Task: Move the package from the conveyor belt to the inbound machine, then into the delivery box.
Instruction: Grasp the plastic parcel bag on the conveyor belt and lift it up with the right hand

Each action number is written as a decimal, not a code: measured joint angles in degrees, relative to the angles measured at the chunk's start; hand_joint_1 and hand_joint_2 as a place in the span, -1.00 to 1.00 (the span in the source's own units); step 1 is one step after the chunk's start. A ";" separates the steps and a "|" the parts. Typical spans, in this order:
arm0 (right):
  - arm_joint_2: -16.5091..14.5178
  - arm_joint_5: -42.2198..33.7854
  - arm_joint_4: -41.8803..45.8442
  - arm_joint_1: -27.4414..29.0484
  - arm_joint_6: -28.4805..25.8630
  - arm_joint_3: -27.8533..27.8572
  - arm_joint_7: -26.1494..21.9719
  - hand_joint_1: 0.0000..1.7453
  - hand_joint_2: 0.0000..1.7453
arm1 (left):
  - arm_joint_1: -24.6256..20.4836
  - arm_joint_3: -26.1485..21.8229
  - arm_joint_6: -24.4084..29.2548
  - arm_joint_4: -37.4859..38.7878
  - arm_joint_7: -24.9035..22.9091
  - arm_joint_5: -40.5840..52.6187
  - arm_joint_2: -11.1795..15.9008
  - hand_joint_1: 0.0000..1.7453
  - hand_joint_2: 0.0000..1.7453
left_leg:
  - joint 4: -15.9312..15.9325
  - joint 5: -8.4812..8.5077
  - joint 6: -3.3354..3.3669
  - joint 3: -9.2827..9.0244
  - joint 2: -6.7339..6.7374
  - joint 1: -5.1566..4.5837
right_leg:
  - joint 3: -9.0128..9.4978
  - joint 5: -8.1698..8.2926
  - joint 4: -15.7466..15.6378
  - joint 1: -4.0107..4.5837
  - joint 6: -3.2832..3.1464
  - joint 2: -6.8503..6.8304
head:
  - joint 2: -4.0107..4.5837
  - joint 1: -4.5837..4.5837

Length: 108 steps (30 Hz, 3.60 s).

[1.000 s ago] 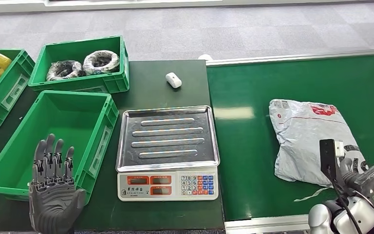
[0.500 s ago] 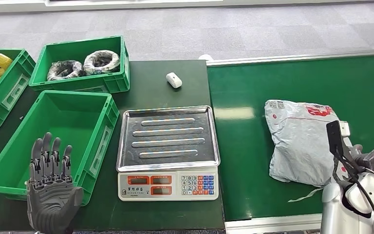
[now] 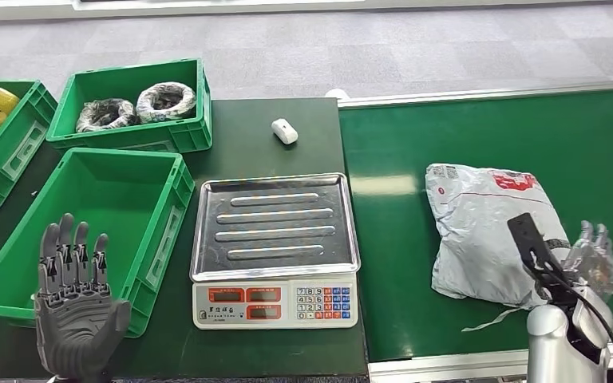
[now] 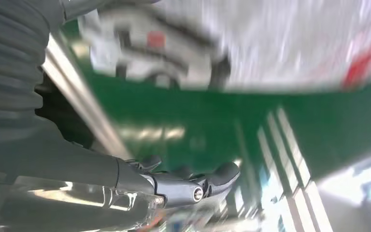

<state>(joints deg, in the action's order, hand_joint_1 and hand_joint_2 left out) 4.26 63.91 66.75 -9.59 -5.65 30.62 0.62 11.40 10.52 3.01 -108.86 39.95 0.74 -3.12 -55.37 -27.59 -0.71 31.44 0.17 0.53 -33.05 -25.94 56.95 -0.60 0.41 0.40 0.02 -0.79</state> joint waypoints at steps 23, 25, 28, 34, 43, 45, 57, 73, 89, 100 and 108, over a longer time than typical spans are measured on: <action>-2.88 -6.08 0.36 3.04 17.82 -16.53 -6.70 0.00 1.00 | -1.49 -6.70 -2.86 -3.03 -2.30 2.31 -4.64 -1.00 1.00 | 0.00 0.01 0.00 -0.01 -0.08 0.01 | 0.00 0.00 0.01 0.02 0.00 -0.11 | -0.01 -0.01; -2.96 -6.08 0.20 2.94 17.80 -16.80 -6.71 1.00 1.00 | -1.49 -6.90 -2.81 -3.19 -2.35 2.36 -4.81 -1.00 1.00 | 0.00 0.01 0.00 -0.01 -0.07 0.01 | 0.00 0.00 0.01 0.02 0.00 -0.11 | 0.00 0.00; -3.07 -6.13 -0.20 2.64 17.61 -17.30 -6.94 1.00 1.00 | -1.47 -7.26 -2.55 -3.66 -2.65 2.60 -5.15 -1.00 1.00 | 0.00 0.01 0.00 0.00 -0.07 0.01 | 0.00 0.00 0.01 0.01 0.00 -0.11 | 0.00 -0.01; -3.23 -6.14 -0.41 1.84 16.93 -18.23 -7.22 1.00 1.00 | -1.39 -8.26 -2.36 -5.34 -3.62 3.22 -6.02 -1.00 1.00 | 0.00 0.02 0.00 -0.02 -0.08 0.01 | 0.00 0.00 0.01 0.01 0.00 -0.11 | -0.01 0.00; -3.56 -6.14 -0.41 1.61 16.76 -18.75 -7.22 1.00 1.00 | -1.31 -8.84 -2.36 -6.10 -3.72 3.23 -6.58 -1.00 1.00 | 0.00 0.01 0.00 -0.01 -0.08 0.01 | 0.00 0.00 0.01 0.01 0.00 -0.11 | -0.01 0.00; -3.61 -6.14 -0.41 1.61 16.66 -18.76 -7.22 1.00 1.00 | -1.31 -8.93 -2.36 -6.10 -3.72 3.22 -6.63 -1.00 1.00 | 0.00 0.01 0.00 -0.01 -0.08 0.01 | 0.00 0.00 0.01 0.01 0.00 -0.11 | 0.00 0.00; -3.71 -5.67 -0.37 1.25 16.32 -19.15 -7.22 1.00 1.00 | -1.32 -9.37 -2.33 -6.58 -3.78 3.21 -6.67 -1.00 1.00 | 0.00 0.02 0.00 -0.01 -0.08 0.01 | 0.00 0.00 0.01 0.01 0.00 -0.11 | -0.02 -0.01; -4.63 -0.10 3.59 0.57 9.39 -18.92 -3.75 -1.00 1.00 | 0.51 -9.85 -1.01 -8.08 -3.76 3.32 -7.15 -1.00 1.00 | 0.00 0.02 0.00 -0.01 -0.08 0.01 | -0.02 0.00 0.01 0.01 0.00 -0.10 | -0.01 0.01; 7.05 10.67 -20.69 -19.34 15.59 -22.11 -16.95 -1.00 1.00 | -4.49 -9.82 -4.96 -4.44 -3.96 0.98 -6.57 -1.00 1.00 | -0.11 0.15 0.13 0.01 -0.37 0.01 | 0.08 0.07 0.02 0.01 0.05 -0.38 | -0.01 0.01; 12.64 3.67 -27.74 -19.02 20.43 -35.16 -22.04 -1.00 1.00 | -4.02 -10.48 -4.25 -2.91 -2.63 0.36 -5.24 -1.00 1.00 | -0.10 0.12 0.15 0.19 -0.37 -0.01 | -0.04 0.05 0.02 -0.01 0.07 -0.38 | 0.00 0.01; 14.33 -4.17 -32.26 -21.21 27.33 -43.63 -23.36 -1.00 1.00 | -3.38 -10.75 -3.63 -2.59 -2.24 -0.31 -4.09 -1.00 1.00 | -0.11 0.14 0.14 0.07 -0.48 0.00 | 0.01 0.04 0.00 0.01 0.07 -0.49 | -0.01 -0.02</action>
<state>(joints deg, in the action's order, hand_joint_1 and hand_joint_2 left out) 18.59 59.74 34.49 -30.80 21.69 -13.00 -22.74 8.02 -0.22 -0.62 -111.46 37.72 0.43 -7.21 -55.48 -27.45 -0.57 31.51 -0.32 0.54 -33.04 -25.90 56.95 -0.59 0.48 -0.09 0.01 -0.80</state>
